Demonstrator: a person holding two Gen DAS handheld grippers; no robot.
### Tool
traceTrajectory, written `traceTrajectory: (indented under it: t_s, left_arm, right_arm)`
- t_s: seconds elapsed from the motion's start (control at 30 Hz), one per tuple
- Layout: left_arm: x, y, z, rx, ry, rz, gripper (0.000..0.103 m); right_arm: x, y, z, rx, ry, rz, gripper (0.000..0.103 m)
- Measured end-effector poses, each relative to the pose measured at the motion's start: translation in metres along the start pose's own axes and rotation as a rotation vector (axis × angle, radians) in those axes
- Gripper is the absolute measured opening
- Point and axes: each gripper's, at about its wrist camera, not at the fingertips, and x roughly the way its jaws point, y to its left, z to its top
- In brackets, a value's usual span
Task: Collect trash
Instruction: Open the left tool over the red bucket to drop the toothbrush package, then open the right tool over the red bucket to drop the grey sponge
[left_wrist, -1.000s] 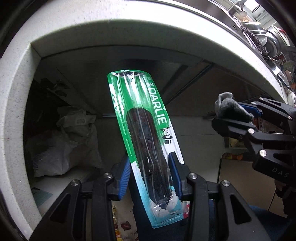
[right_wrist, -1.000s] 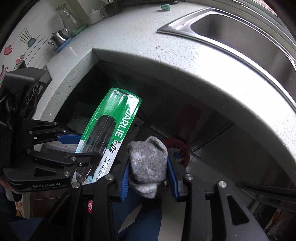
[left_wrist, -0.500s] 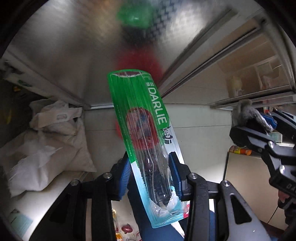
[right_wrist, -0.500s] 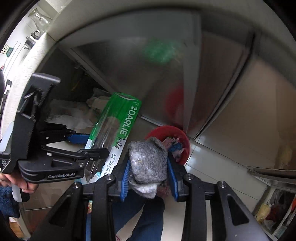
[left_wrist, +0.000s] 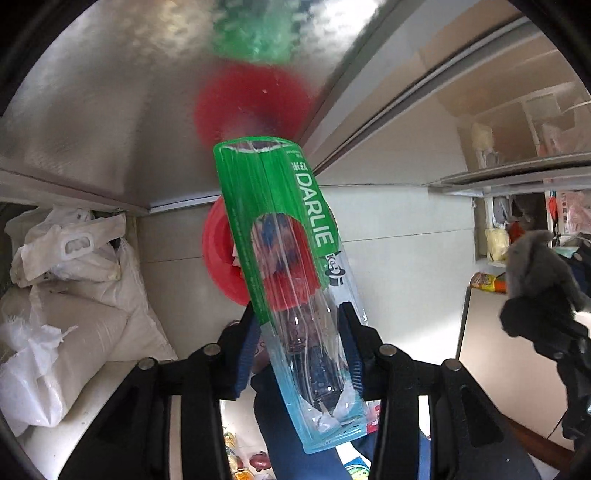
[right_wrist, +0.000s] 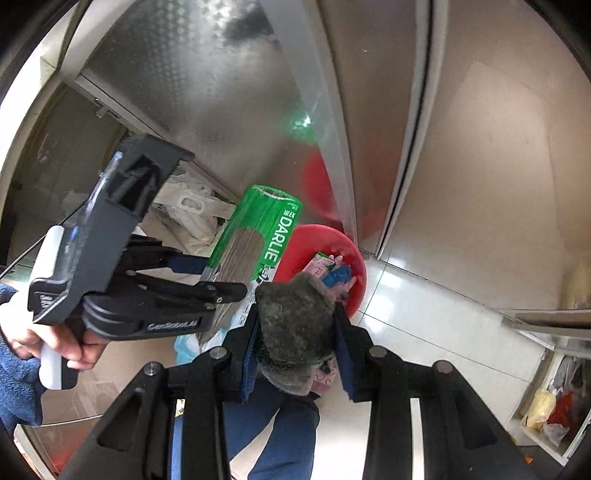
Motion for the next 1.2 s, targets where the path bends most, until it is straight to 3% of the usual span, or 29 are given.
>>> traceTrajectory:
  t_s: [0.1, 0.17, 0.3, 0.67, 0.77, 0.87, 1.2]
  left_arm:
    - [0.008, 0.004, 0.002, -0.004, 0.0, 0.01, 0.045]
    - [0.009, 0.002, 0.004, 0.001, 0.007, 0.012, 0.059]
    - [0.016, 0.0, 0.006, 0.032, 0.033, 0.042, 0.067]
    - [-0.002, 0.009, -0.001, 0.021, 0.011, 0.065, 0.068]
    - [-0.009, 0.02, -0.004, -0.026, -0.023, 0.031, 0.078]
    - [-0.01, 0.032, -0.007, -0.066, -0.031, 0.015, 0.078]
    - [-0.014, 0.046, -0.022, -0.066, -0.072, 0.097, 0.09]
  right_arm:
    - [0.002, -0.003, -0.003, 0.006, 0.004, -0.001, 0.034]
    - [0.005, 0.004, 0.007, 0.012, 0.011, -0.001, 0.034]
    - [0.009, 0.006, 0.007, 0.027, 0.02, -0.003, 0.034]
    - [0.014, 0.01, 0.013, -0.008, 0.02, 0.018, 0.034]
    - [0.017, 0.011, 0.016, -0.022, 0.019, 0.027, 0.034]
    - [0.022, 0.013, 0.019, -0.029, 0.023, 0.03, 0.034]
    - [0.042, 0.022, 0.028, -0.054, 0.043, 0.037, 0.034]
